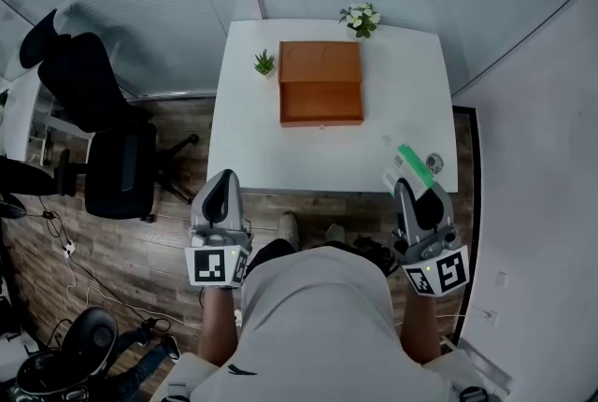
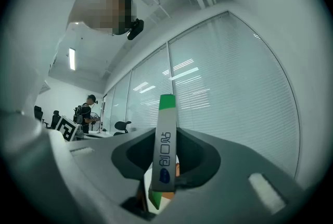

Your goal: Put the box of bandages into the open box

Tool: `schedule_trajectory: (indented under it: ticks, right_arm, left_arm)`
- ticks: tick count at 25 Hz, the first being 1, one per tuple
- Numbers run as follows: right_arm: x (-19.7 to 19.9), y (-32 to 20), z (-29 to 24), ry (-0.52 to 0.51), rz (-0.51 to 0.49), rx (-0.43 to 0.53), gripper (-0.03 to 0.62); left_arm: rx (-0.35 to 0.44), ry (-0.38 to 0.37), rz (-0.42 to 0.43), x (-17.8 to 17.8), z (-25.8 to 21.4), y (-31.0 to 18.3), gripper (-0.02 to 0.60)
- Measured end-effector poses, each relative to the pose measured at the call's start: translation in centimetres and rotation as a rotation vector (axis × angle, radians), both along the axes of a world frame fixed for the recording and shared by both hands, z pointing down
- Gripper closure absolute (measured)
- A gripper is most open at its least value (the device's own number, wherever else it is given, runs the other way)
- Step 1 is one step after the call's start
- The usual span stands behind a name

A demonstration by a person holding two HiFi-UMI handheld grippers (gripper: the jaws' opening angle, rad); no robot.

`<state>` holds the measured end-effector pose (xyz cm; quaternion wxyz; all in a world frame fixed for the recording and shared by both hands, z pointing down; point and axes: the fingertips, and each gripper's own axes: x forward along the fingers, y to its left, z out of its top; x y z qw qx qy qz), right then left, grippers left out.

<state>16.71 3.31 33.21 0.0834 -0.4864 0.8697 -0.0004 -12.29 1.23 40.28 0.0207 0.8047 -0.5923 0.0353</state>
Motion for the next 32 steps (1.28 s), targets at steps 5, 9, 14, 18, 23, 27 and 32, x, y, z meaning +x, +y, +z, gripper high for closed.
schedule_trajectory:
  ticks: [5,9,14,18,23,27,32]
  right_arm:
    - [-0.6,-0.8,-0.1,0.005,0.01,-0.001,0.501]
    - [-1.5,-2.2,0.1,0.023,0.024,0.003,0.502]
    - [-2.9,-4.7,0.3,0.043,0.05,0.003,0.502]
    - [-4.1,-6.4,0.4,0.087,0.063,0.01,0.502]
    - [-4.6,-9.3,1.1,0.117,0.065,0.006,0.502]
    - [-4.4,-11.8,2.1,0.151,0.045,-0.007,0.502]
    - [-3.7,-14.6,4.0,0.126,0.024,-0.044,0.502]
  left_arm:
    - [0.005,0.006,0.009,-0.7,-0.1,-0.6,0.575]
    - [0.004,0.005,0.025,-1.9,-0.2,-1.4,0.575]
    - [-0.002,0.009,0.038,-4.7,-0.3,-3.3,0.575]
    - [-0.003,0.007,0.059,-6.2,-0.1,-4.9,0.575]
    - [-0.006,0.018,0.055,-6.7,0.7,-7.7,0.575]
    - [-0.004,0.029,0.039,-6.1,1.1,-9.4,0.575]
    - [0.002,0.049,0.01,-5.1,1.2,-10.5,0.575]
